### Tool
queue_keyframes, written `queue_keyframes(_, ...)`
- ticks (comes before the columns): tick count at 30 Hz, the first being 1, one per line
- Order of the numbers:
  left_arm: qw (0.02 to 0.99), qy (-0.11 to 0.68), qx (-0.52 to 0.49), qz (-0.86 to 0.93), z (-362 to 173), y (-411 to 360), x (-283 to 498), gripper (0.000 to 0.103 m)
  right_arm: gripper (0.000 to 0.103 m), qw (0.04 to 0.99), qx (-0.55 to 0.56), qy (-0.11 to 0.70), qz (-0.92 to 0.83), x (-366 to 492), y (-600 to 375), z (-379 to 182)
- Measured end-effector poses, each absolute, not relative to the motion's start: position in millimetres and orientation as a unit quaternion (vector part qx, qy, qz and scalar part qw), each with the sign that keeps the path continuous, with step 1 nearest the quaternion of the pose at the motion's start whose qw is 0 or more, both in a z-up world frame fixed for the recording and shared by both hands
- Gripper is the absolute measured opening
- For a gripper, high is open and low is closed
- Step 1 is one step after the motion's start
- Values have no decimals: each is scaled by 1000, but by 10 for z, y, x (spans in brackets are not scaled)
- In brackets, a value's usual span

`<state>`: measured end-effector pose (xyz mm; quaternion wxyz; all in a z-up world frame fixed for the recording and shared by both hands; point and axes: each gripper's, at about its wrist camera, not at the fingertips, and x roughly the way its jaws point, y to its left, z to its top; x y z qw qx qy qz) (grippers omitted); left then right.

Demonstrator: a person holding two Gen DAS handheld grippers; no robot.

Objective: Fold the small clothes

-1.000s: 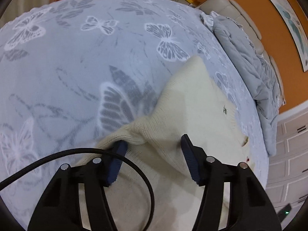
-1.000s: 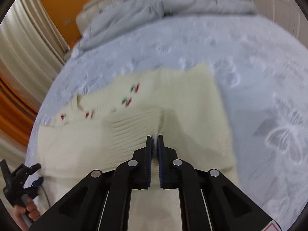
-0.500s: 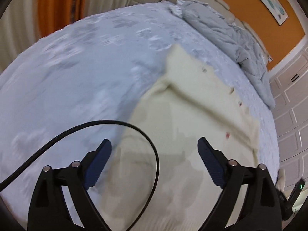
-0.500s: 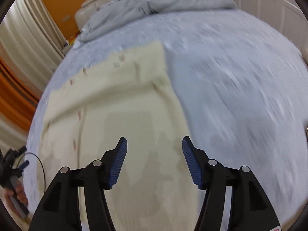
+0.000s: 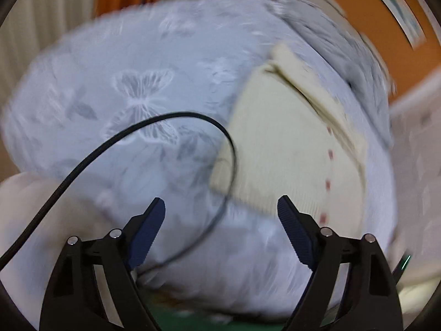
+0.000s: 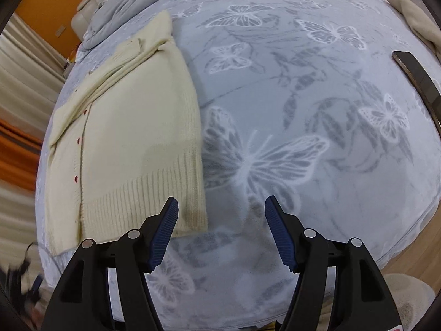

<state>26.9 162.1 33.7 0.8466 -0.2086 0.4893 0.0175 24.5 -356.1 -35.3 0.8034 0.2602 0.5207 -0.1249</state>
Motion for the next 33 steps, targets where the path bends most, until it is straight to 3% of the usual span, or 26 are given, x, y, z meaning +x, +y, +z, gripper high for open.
queue_keyframes(1, 857, 480, -187, 20, 394, 1543, 192, 98, 64, 803, 262, 522, -121, 265, -3557, -378)
queue_keyframes(5, 879, 466, -93, 41, 314, 1213, 312, 98, 65, 798, 259, 532, -112, 325, -3525, -519)
queue_keyframes(9, 820, 525, -204, 101, -137, 1454, 859, 98, 71, 804, 235, 535, -108, 399, -3437, -533)
queue_keyframes(14, 772, 532, -319, 138, -513, 1788, 1181, 98, 75, 806, 239, 531, -101, 426, -3438, -551)
queue_keyframes(21, 820, 515, -228, 107, -560, 1586, 1391, 97, 74, 818, 215, 525, -89, 535, -3317, -571)
queue_keyframes(22, 824, 513, -217, 105, -543, 1567, 1388, 87, 67, 822, 206, 524, -85, 551, -3281, -571)
queue_keyframes(23, 828, 508, -209, 110, -512, 1574, 1375, 62, 39, 825, 202, 522, -77, 561, -3248, -572)
queue_keyframes(24, 831, 504, -209, 108, -483, 1585, 1376, 49, 20, 826, 198, 523, -68, 573, -3221, -576)
queue_keyframes(25, 831, 502, -221, 93, -448, 1623, 1344, 16, 10, 828, 198, 522, -53, 587, -3196, -579)
queue_keyframes(27, 812, 514, -271, 52, -405, 1706, 1326, 11, 9, 833, 185, 518, -56, 599, -3140, -531)
queue_keyframes(33, 825, 488, -285, -11, 172, 1700, 1112, 3, 8, 863, 214, 456, -29, 328, -3154, 53)
